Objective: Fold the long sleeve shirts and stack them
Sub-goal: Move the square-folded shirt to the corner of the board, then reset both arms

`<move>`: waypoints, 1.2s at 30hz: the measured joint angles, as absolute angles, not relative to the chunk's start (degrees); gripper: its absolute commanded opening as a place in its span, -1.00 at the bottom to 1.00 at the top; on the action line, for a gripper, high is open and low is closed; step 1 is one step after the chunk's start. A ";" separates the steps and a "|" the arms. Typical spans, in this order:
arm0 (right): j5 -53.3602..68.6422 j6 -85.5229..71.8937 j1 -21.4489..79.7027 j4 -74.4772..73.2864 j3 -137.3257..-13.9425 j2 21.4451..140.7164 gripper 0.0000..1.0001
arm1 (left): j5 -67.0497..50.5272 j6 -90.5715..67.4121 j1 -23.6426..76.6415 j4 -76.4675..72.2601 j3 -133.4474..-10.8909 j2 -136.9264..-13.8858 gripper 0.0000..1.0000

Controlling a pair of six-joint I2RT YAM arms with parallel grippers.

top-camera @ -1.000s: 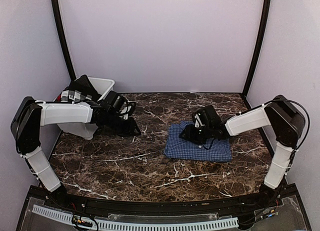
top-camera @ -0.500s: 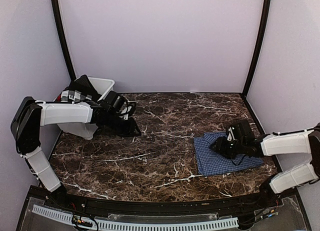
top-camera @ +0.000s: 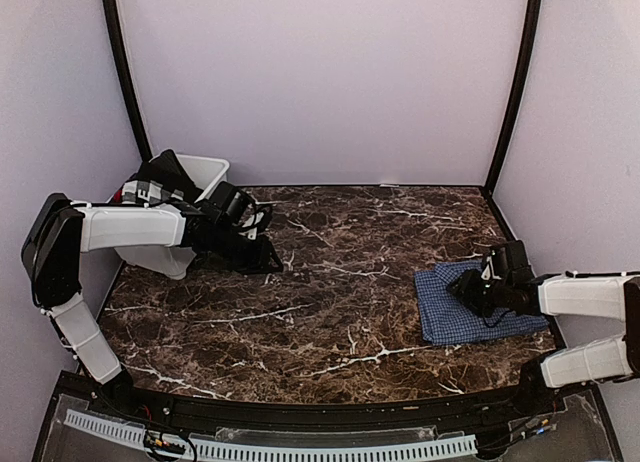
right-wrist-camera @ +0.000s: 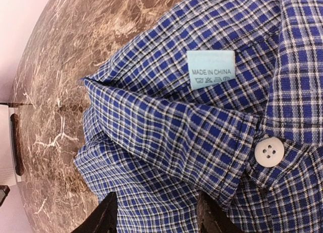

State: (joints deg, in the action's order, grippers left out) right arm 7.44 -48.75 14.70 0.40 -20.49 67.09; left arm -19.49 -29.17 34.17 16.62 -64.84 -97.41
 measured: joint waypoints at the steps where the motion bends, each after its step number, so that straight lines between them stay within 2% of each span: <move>1: 7.68 -48.49 14.06 0.49 -20.91 67.72 0.00 | -19.49 -29.17 34.17 16.62 -64.84 -97.43 -0.46; 10: 7.60 -46.19 13.21 -2.28 -22.68 67.75 0.06 | -19.44 -29.21 34.17 16.62 -64.84 -97.38 -0.46; 14: 6.81 -43.77 13.17 -6.98 -23.59 64.84 0.23 | -19.38 -29.21 34.17 16.60 -64.84 -97.14 -0.44; 19: 6.92 -39.70 13.21 -11.11 -25.74 61.89 0.44 | -19.27 -29.32 34.17 16.27 -64.84 -95.72 -0.30; 25: 6.11 -35.92 18.81 -14.09 -32.53 62.61 0.61 | -18.90 -29.58 34.17 15.22 -64.84 -94.04 0.02; 32: 4.25 -34.09 29.28 -13.39 -43.94 67.31 0.77 | -17.54 -29.32 34.17 13.56 -64.77 -91.39 0.69; 36: 3.33 -32.80 33.10 -12.60 -50.92 71.09 0.82 | -16.60 -28.93 34.17 12.36 -64.64 -89.36 0.89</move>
